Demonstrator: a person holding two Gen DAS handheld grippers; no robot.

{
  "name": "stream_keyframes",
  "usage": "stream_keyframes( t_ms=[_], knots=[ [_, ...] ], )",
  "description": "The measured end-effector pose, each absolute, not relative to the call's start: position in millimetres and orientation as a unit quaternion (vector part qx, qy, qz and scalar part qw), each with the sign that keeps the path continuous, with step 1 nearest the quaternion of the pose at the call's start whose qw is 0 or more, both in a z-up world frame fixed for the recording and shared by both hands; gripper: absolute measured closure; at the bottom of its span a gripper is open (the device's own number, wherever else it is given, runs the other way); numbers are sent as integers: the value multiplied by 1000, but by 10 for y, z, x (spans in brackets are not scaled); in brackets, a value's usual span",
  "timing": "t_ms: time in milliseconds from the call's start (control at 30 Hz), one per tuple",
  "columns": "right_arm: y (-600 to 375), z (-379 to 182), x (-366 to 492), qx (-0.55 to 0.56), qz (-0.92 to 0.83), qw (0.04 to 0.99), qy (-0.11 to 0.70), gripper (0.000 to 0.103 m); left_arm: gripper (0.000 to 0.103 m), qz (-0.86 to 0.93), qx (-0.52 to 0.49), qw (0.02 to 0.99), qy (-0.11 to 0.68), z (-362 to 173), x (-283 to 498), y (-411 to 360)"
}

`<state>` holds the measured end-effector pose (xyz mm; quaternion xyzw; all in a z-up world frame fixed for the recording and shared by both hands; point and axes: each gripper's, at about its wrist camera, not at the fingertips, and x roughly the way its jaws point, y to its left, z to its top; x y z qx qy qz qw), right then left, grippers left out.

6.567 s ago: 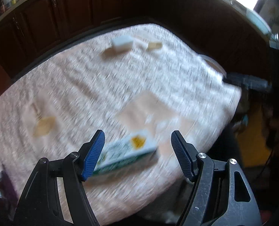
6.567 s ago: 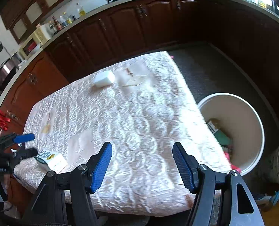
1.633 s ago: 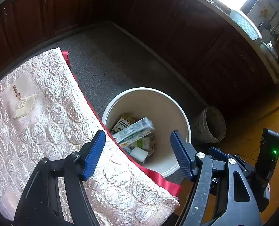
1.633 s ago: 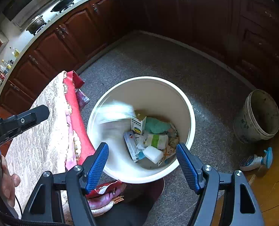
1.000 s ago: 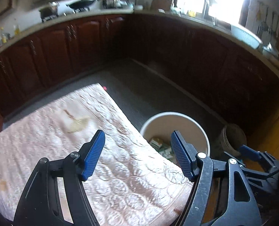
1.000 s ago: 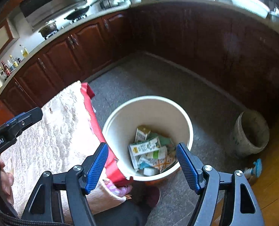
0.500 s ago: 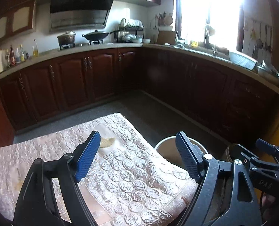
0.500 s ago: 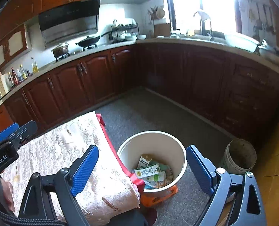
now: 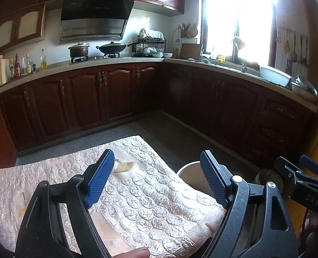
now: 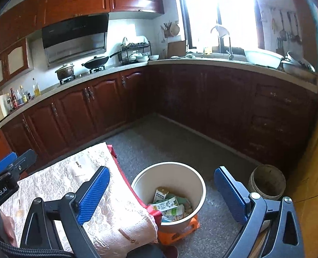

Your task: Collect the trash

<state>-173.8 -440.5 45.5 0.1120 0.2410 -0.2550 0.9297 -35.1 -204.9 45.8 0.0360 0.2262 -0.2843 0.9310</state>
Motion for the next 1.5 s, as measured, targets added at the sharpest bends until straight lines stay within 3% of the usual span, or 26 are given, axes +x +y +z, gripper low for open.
stream_keyframes(
  t_ms=[1500],
  knots=[
    [-4376, 468, -1705, 92, -264, 931, 234, 5, 22, -281, 37, 932, 224, 359, -337, -2034]
  ],
)
